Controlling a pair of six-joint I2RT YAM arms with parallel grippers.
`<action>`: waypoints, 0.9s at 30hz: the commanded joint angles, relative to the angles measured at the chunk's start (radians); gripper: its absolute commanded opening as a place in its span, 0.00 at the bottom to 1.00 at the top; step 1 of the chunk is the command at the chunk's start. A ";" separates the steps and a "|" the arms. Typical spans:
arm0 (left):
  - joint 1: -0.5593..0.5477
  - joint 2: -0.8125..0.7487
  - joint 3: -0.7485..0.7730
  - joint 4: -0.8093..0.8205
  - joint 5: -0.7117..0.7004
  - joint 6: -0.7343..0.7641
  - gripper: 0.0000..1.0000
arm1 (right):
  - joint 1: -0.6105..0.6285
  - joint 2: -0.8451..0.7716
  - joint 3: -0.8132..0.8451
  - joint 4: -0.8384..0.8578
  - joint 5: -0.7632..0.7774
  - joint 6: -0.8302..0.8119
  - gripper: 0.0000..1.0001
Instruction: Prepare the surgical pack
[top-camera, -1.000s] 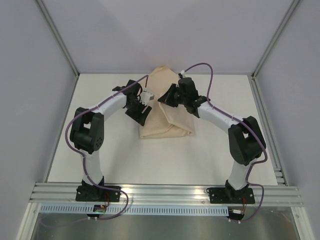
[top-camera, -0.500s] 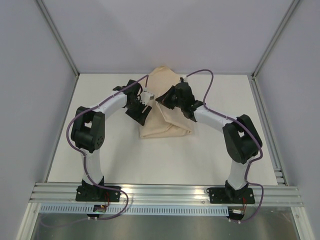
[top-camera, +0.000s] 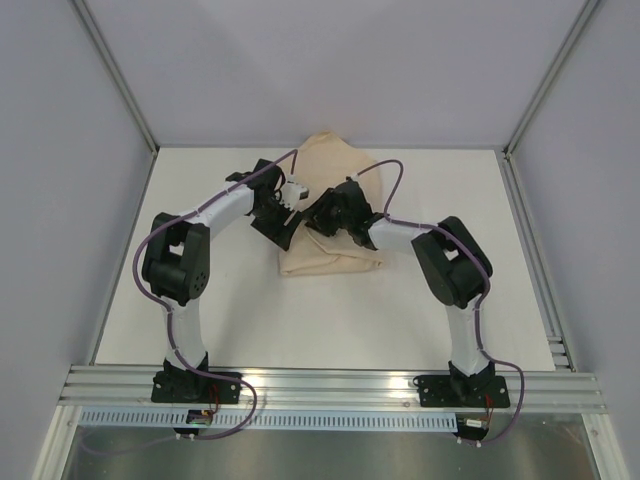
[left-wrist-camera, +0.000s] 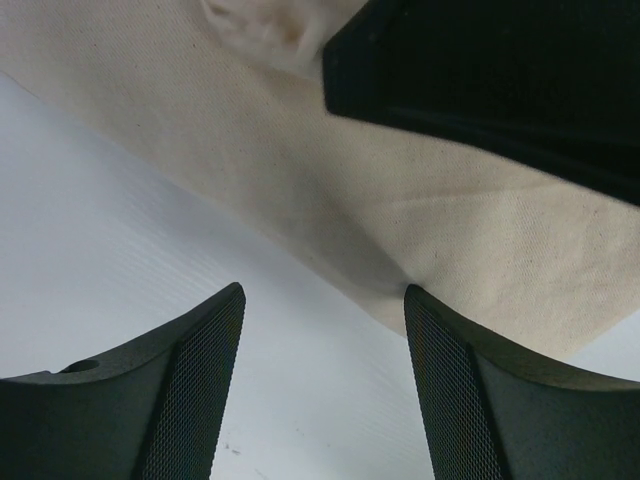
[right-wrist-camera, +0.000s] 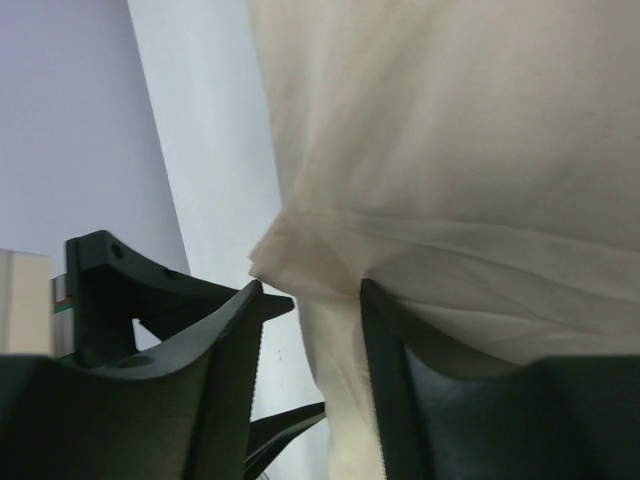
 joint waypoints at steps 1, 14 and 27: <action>-0.004 -0.059 0.043 0.034 0.008 0.025 0.74 | 0.008 -0.025 0.068 0.037 -0.046 -0.032 0.49; -0.004 -0.140 0.159 0.005 0.067 -0.055 0.80 | -0.143 -0.280 -0.109 -0.027 -0.041 -0.084 0.53; -0.004 0.183 0.445 -0.053 0.015 -0.139 0.63 | -0.343 -0.529 -0.272 -0.386 0.073 -0.480 0.53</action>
